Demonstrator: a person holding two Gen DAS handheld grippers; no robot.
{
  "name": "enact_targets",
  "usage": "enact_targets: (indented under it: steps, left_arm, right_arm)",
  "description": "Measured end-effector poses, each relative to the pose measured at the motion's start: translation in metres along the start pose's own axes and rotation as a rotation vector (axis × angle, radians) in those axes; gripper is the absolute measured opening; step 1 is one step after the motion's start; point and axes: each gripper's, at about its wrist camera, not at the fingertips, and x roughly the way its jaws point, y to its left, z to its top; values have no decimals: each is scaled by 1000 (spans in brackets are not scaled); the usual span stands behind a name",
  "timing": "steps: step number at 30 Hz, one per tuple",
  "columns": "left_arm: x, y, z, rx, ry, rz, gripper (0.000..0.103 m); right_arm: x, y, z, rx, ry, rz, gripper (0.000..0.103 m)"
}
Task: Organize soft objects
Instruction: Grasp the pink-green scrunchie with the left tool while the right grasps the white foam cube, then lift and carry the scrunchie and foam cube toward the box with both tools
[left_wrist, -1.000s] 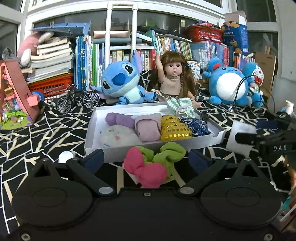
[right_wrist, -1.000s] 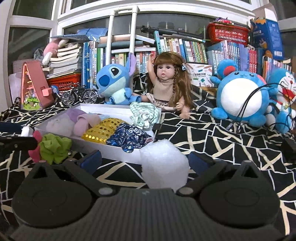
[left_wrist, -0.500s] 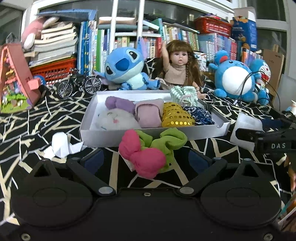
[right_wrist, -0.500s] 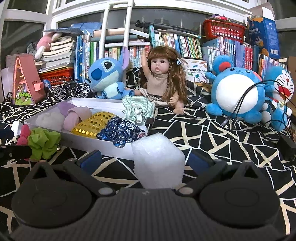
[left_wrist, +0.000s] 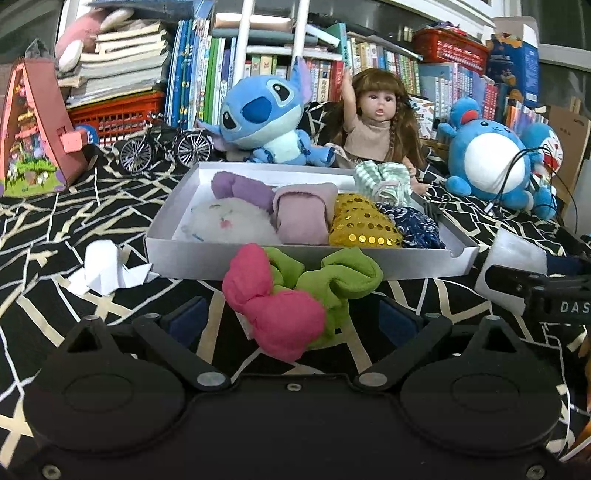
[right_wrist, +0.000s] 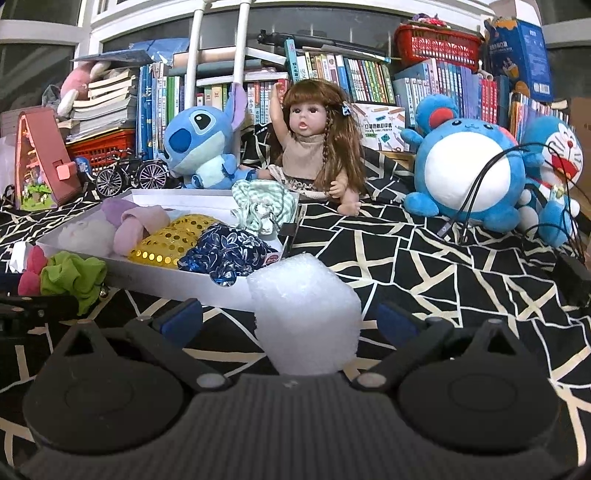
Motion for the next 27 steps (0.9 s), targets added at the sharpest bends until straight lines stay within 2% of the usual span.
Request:
enact_targets:
  steps: [2, 4, 7, 9, 10, 12, 13, 15, 18, 27]
  left_arm:
    - [4, 0, 1, -15, 11, -1, 81]
    - [8, 0, 2, -33, 27, -18, 63]
    - [9, 2, 2, -62, 42, -23, 52]
    - [7, 5, 2, -74, 45, -33, 48]
    - [6, 6, 2, -79, 44, -37, 47]
    - [1, 8, 3, -81, 39, -43, 46]
    - [-1, 9, 4, -76, 32, -45, 46]
    - [-7, 9, 5, -62, 15, -42, 46]
    - [-13, 10, 8, -52, -6, -43, 46]
    - [-27, 16, 14, -55, -30, -57, 46]
  right_arm:
    - [2, -1, 0, 11, 4, 6, 103]
    - [3, -1, 1, 17, 6, 9, 103]
    - [6, -2, 2, 25, 10, 18, 103]
    - [6, -2, 3, 32, 9, 29, 98]
    - [7, -2, 3, 34, 11, 35, 95]
    - [6, -2, 5, 46, 8, 45, 79]
    - [5, -3, 6, 53, 7, 50, 75]
    - [3, -4, 9, 66, 8, 54, 56]
    - [0, -7, 13, 84, -4, 55, 52]
    - [-23, -20, 34, 143, -83, 51, 51]
